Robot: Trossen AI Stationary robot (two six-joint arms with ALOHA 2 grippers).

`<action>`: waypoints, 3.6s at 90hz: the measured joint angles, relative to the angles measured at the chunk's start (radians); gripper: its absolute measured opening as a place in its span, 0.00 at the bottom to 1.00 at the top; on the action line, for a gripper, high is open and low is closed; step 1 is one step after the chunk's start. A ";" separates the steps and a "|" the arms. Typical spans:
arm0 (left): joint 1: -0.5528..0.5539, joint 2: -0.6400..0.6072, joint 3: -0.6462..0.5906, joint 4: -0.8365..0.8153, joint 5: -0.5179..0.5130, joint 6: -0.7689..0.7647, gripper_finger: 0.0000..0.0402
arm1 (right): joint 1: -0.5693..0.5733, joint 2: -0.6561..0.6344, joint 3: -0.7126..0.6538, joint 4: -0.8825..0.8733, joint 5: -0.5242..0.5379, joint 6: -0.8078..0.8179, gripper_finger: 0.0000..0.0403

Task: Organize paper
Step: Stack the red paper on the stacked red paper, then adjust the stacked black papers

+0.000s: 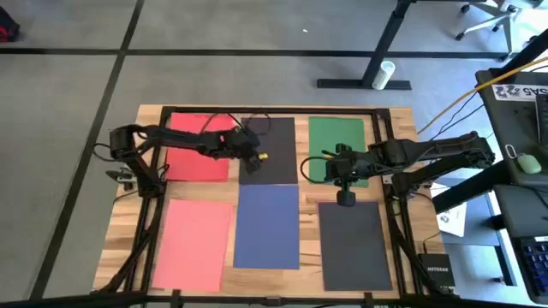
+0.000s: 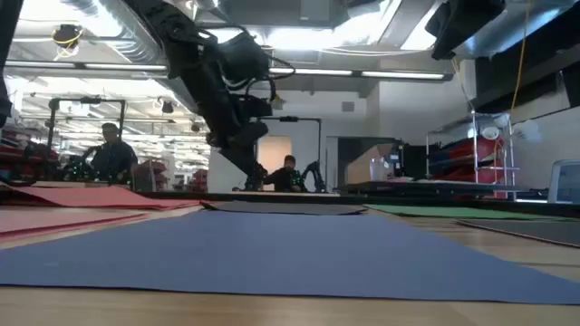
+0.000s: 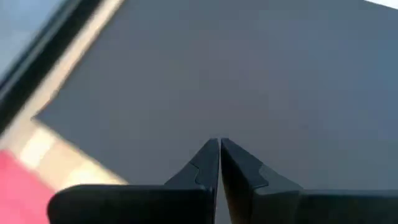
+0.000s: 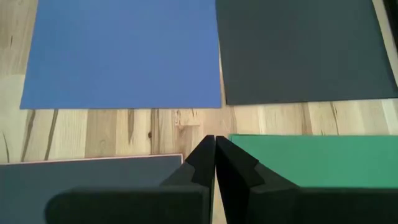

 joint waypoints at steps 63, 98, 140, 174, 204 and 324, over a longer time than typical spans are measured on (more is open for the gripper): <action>0.255 -0.025 0.145 -0.644 -0.463 -0.373 0.00 | 0.000 0.000 0.000 -0.006 -0.020 0.002 0.00; 0.472 -0.027 0.116 -0.842 -0.396 -0.537 0.00 | 0.000 0.000 0.000 -0.006 -0.026 0.004 0.00; 0.441 -0.027 -0.141 -0.501 -0.186 -0.544 0.00 | 0.000 0.000 0.000 -0.004 -0.027 0.004 0.00; 0.373 -0.028 -0.163 -0.407 -0.174 -0.533 0.00 | 0.000 0.000 0.000 -0.004 -0.027 -0.002 0.00; 0.344 -0.035 -0.149 -0.430 -0.149 -0.524 0.00 | 0.000 0.000 0.000 -0.004 -0.027 -0.003 0.00; 0.122 0.291 0.345 -0.234 0.029 -0.341 0.00 | 0.000 0.000 0.000 0.001 -0.026 -0.008 0.00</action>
